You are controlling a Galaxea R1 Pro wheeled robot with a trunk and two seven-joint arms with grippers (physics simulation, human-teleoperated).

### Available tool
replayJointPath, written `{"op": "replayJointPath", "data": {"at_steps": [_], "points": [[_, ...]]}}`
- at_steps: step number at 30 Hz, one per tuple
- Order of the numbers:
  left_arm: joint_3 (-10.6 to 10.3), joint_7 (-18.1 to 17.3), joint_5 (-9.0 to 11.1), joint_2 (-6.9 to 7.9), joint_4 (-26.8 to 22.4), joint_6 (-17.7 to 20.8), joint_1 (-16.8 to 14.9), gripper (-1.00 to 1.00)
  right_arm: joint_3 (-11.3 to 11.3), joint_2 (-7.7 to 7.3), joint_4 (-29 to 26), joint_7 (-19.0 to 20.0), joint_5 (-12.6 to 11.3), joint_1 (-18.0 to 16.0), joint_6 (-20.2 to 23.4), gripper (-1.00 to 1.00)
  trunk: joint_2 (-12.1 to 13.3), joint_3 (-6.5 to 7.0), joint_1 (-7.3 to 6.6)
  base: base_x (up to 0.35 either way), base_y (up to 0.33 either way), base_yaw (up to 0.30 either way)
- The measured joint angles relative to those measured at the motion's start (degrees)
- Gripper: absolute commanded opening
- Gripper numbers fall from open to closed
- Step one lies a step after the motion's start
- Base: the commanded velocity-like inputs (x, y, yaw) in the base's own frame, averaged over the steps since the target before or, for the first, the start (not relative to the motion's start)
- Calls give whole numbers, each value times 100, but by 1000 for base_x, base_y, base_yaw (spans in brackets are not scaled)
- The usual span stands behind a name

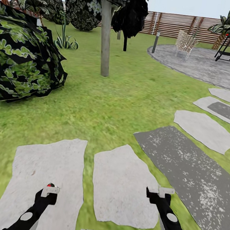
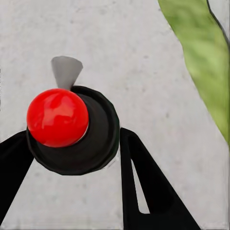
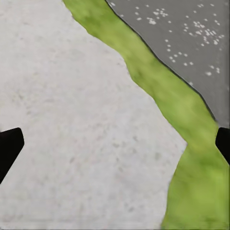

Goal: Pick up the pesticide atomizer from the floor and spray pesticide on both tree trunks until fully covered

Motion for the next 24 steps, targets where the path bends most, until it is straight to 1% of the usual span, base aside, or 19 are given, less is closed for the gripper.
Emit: {"op": "replayJointPath", "data": {"at_steps": [2,6,9,11,12,13,14,15,17,20,24], "points": [[9,3,1,13,-15,-7,168,-100,-3,-10,351,1,0,88,-316,100,3,62,-5,0,0,-87],[48,4,5,26,-30,-22,404,-100,-4,-17,807,3,1,199,-650,100,8,187,-16,0,0,-87],[219,-16,10,40,-35,-56,606,-100,-5,-16,1234,1,1,306,-923,100,12,280,-23,0,0,-87],[287,-30,8,46,-33,-100,667,-100,-5,-17,1426,6,1,331,-1100,100,15,342,-29,0,0,-87],[330,-41,5,50,-2,-137,704,-100,-4,-47,1640,20,6,347,-1335,100,16,373,-31,0,0,-87],[340,-44,2,51,16,-148,716,-100,1,-94,1763,23,9,353,-1422,100,17,405,-34,0,0,-87],[347,-45,-1,51,33,-154,724,-100,4,-141,1903,22,10,355,-1476,100,19,436,-36,0,0,-87],[355,-47,-5,52,54,-160,757,-100,5,-206,2184,20,4,357,-1549,100,20,466,-39,0,0,-87],[358,-38,-3,45,59,-168,827,-100,9,-239,2340,26,3,359,-1670,100,23,529,-44,0,0,-57],[380,-16,-4,49,60,-338,1030,-100,28,-214,2662,18,4,361,-1823,100,27,611,-52,0,0,-7],[379,-16,-5,49,59,-339,1031,-100,28,-214,2664,18,4,361,-1824,100,32,709,-62,0,0,-6]]}}
